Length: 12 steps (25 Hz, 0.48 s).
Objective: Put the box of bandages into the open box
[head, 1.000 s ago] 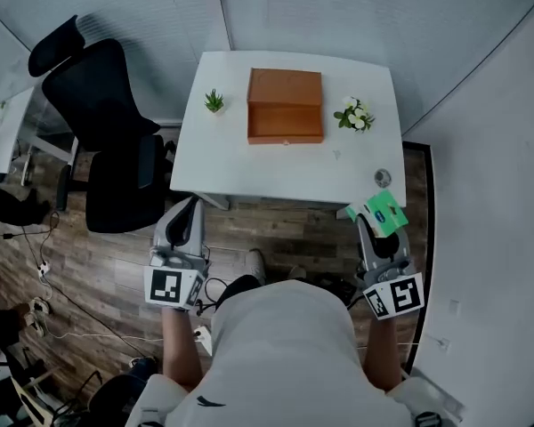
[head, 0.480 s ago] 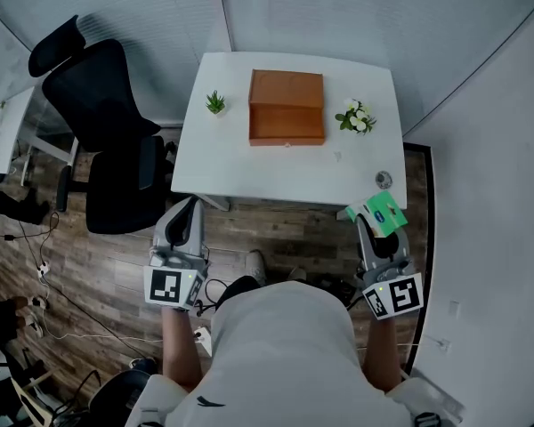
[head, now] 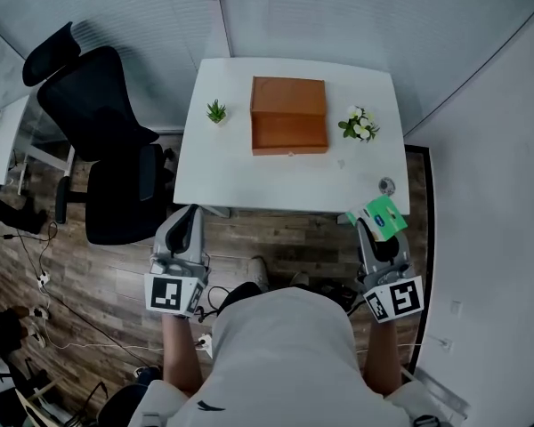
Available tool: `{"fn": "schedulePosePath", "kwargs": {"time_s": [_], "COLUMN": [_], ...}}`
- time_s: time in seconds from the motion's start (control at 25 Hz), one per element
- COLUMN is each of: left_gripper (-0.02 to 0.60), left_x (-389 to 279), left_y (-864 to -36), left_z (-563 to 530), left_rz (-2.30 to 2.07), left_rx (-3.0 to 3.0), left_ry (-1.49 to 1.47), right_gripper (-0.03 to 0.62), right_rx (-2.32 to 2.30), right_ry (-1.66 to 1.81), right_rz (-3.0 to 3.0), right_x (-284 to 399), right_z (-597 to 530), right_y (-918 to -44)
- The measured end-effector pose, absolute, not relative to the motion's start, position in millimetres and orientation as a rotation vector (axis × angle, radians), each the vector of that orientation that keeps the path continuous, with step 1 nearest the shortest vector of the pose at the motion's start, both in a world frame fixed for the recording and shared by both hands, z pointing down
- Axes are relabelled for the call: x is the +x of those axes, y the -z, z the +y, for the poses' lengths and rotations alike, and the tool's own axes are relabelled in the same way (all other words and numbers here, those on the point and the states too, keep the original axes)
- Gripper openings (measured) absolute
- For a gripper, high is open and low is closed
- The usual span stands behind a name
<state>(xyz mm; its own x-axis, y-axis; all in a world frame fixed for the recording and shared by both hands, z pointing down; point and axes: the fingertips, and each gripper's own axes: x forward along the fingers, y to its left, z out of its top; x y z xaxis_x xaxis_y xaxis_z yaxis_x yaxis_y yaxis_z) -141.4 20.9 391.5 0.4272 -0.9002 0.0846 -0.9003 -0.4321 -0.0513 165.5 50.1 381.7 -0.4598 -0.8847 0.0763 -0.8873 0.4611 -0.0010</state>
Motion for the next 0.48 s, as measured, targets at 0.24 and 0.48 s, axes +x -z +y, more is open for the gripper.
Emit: {"fn": "schedulePosePath", "kwargs": {"time_s": [0.24,0.48], "left_gripper": [0.006,0.006], "left_x": [-159.9,-180.2], "left_y": [-391.4,-395.4], "left_z": [-3.3,-32.1], "left_rz": [-1.651,-1.609], "left_rx": [2.677,2.707], "left_ry": [-0.169,-0.176], "right_gripper": [0.091,0.091], "right_rx": [1.647,1.685], "right_ry": [-0.061,-0.042], "right_rz": [-2.595,-2.55], "right_x": [153.1,136.6], "right_z": [25.2,-2.8], "right_y": [-381.2,-382.7]}}
